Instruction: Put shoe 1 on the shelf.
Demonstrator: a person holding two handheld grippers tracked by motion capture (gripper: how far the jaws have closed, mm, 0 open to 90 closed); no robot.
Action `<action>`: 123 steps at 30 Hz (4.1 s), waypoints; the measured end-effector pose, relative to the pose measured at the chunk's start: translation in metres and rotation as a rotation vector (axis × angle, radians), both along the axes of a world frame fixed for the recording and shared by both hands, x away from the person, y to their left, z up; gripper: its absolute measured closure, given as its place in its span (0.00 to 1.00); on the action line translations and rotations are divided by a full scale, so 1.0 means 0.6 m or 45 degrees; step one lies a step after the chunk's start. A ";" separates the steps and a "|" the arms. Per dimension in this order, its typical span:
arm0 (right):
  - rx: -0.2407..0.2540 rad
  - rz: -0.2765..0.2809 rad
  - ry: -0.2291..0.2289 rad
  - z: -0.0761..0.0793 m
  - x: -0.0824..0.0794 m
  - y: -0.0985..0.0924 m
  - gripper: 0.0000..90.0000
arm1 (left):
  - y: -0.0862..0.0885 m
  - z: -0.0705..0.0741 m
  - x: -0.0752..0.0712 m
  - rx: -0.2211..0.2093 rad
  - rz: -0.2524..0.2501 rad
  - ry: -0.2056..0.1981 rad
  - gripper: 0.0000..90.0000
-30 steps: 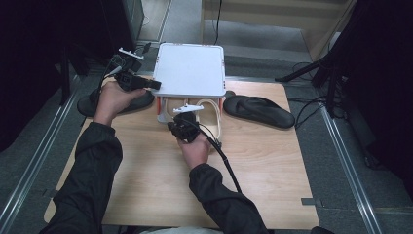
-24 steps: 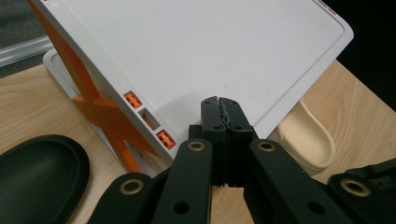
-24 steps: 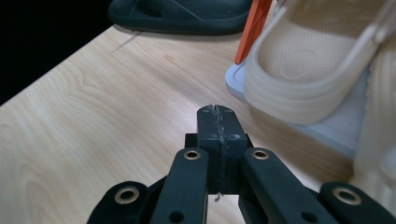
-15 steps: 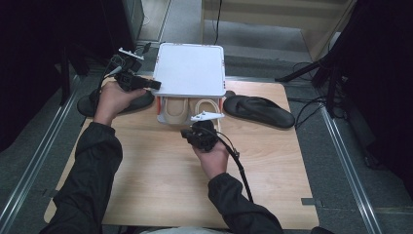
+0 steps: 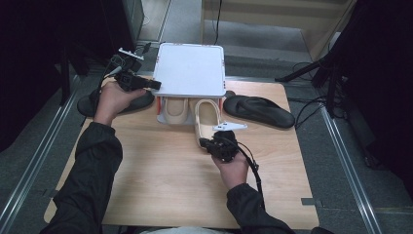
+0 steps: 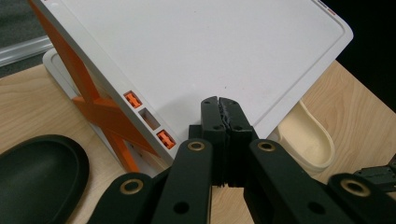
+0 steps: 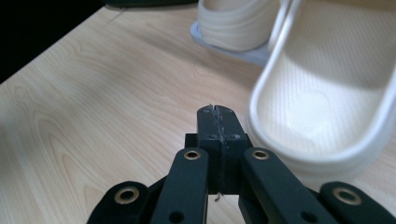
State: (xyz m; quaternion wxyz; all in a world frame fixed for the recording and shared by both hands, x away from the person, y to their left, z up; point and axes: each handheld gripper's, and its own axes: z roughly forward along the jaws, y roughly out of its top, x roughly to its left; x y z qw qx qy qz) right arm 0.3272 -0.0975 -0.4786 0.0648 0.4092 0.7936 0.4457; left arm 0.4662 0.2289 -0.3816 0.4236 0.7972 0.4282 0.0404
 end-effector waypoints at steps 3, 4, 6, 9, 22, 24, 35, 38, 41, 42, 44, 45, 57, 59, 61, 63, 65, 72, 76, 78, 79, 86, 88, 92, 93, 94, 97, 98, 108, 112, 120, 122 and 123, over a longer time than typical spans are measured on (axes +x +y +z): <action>-0.014 -0.001 0.005 -0.007 -0.007 -0.008 1.00 | 0.001 -0.001 0.001 -0.009 -0.003 0.003 1.00; -0.011 -0.004 0.011 -0.010 -0.009 -0.011 1.00 | 0.002 -0.001 0.001 -0.011 -0.004 0.004 1.00; -0.018 -0.006 0.020 -0.016 -0.012 -0.016 1.00 | 0.003 -0.001 0.001 -0.015 -0.005 0.005 1.00; -0.029 -0.018 0.036 -0.026 -0.017 -0.025 1.00 | 0.002 -0.001 0.001 -0.011 -0.006 0.004 1.00; -0.068 -0.068 0.033 -0.048 -0.010 -0.050 1.00 | 0.001 0.000 0.000 -0.005 -0.001 0.001 1.00; -0.073 -0.075 0.030 -0.049 -0.007 -0.050 1.00 | 0.001 0.000 0.000 -0.005 -0.001 0.001 1.00; -0.101 -0.074 0.026 -0.051 0.008 -0.041 1.00 | 0.002 -0.001 0.001 -0.008 -0.003 0.002 1.00; -0.100 -0.075 0.031 -0.051 0.012 -0.039 1.00 | 0.002 -0.001 0.001 -0.008 -0.004 0.002 1.00; -0.098 -0.075 0.028 -0.051 0.014 -0.037 1.00 | 0.002 -0.001 0.001 -0.009 -0.005 0.004 1.00; -0.091 -0.073 0.029 -0.052 0.018 -0.036 1.00 | 0.002 -0.001 0.001 -0.009 -0.005 0.004 1.00; -0.088 -0.079 0.035 -0.052 0.022 -0.032 1.00 | 0.002 0.000 0.001 -0.009 -0.004 0.007 1.00; -0.088 -0.079 0.035 -0.052 0.022 -0.032 1.00 | 0.002 0.000 0.001 -0.009 -0.004 0.007 1.00; -0.127 -0.089 0.017 -0.046 0.068 0.000 1.00 | 0.003 -0.001 0.002 -0.012 -0.006 0.007 1.00; -0.131 -0.095 0.015 -0.046 0.076 0.006 1.00 | 0.002 -0.001 0.002 -0.012 -0.006 0.007 1.00; -0.134 -0.099 0.015 -0.046 0.081 0.009 1.00 | 0.002 -0.001 0.001 -0.012 -0.006 0.007 1.00; -0.125 -0.113 0.005 -0.047 0.093 0.017 1.00 | 0.002 -0.001 0.002 -0.011 -0.005 0.009 1.00; -0.112 -0.128 0.011 -0.048 0.100 0.023 1.00 | 0.002 -0.001 0.002 -0.011 -0.005 0.008 1.00; -0.120 -0.140 -0.001 -0.050 0.120 0.046 1.00 | 0.002 0.000 0.001 -0.011 -0.004 0.009 1.00; -0.142 -0.149 0.001 -0.048 0.134 0.059 1.00 | 0.002 -0.001 0.002 -0.016 -0.007 0.011 1.00; -0.143 -0.152 -0.001 -0.049 0.139 0.062 1.00 | 0.002 -0.001 0.002 -0.016 -0.009 0.012 1.00; -0.142 -0.158 0.001 -0.049 0.141 0.063 1.00 | 0.003 -0.001 0.002 -0.017 -0.010 0.011 1.00; -0.120 -0.170 0.006 -0.051 0.144 0.061 1.00 | 0.001 -0.001 0.001 -0.007 -0.010 -0.001 1.00; -0.109 -0.165 0.009 -0.052 0.143 0.058 1.00 | 0.001 0.000 0.001 -0.007 -0.009 0.000 1.00; -0.081 -0.155 0.010 -0.048 0.136 0.054 1.00 | 0.002 0.000 0.001 -0.003 -0.009 -0.005 1.00; -0.077 -0.150 0.008 -0.046 0.133 0.053 1.00 | 0.003 0.000 0.001 -0.002 -0.012 -0.007 1.00; -0.075 -0.142 0.008 -0.045 0.131 0.051 1.00 | 0.005 0.000 0.001 -0.006 -0.011 -0.004 1.00; -0.068 -0.135 0.014 -0.041 0.125 0.046 1.00 | 0.007 -0.001 0.003 -0.020 -0.008 0.004 1.00; -0.070 -0.128 0.011 -0.040 0.124 0.044 1.00 | 0.007 -0.001 0.002 -0.018 -0.003 0.003 1.00; -0.039 -0.064 0.013 -0.020 0.093 0.014 0.95 | 0.016 0.018 -0.011 -0.079 -0.009 0.040 0.83; -0.011 -0.030 0.012 -0.006 0.078 -0.007 0.88 | 0.026 0.027 -0.025 -0.110 0.037 0.025 0.65; 0.073 -0.008 0.021 0.012 0.046 -0.058 0.65 | 0.045 0.036 -0.052 -0.103 0.103 0.009 0.52; 0.094 -0.004 0.013 0.010 0.037 -0.068 0.65 | 0.051 0.035 -0.059 -0.098 0.129 0.004 0.51; 0.097 0.004 0.016 0.009 0.033 -0.072 0.64 | 0.051 0.035 -0.059 -0.098 0.129 0.004 0.50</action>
